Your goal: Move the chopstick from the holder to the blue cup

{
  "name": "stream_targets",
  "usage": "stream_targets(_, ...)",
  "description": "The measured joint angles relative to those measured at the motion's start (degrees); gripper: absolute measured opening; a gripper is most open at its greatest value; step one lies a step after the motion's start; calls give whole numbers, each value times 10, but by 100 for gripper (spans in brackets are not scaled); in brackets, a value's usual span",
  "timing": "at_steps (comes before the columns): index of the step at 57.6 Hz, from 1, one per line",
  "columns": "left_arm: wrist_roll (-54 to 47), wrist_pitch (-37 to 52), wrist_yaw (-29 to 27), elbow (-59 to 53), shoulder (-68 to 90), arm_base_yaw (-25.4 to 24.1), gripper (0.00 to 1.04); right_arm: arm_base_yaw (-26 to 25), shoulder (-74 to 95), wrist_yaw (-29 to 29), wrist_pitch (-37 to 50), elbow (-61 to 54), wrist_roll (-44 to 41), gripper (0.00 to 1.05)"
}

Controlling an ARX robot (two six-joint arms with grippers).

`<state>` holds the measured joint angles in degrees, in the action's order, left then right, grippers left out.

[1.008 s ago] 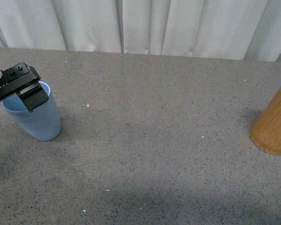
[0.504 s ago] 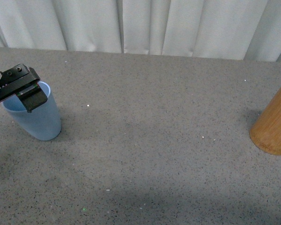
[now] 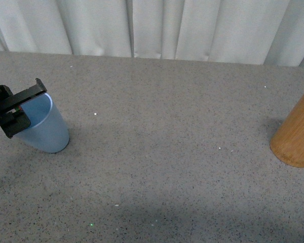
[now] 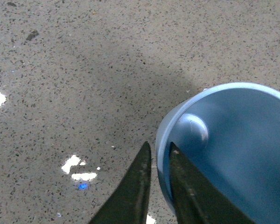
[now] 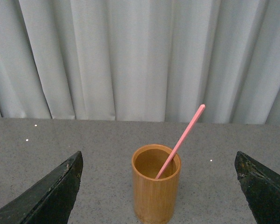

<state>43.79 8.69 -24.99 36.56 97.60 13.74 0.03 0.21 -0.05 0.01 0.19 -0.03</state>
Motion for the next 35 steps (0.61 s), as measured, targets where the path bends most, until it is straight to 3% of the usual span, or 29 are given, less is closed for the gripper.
stream_targets(4, 1, 5, 2, 0, 0, 2, 3, 0, 0, 0, 0, 0, 0, 95)
stream_targets(35, 3, 20, 14, 0, 1, 7, 4, 0, 0, 0, 0, 0, 0, 95)
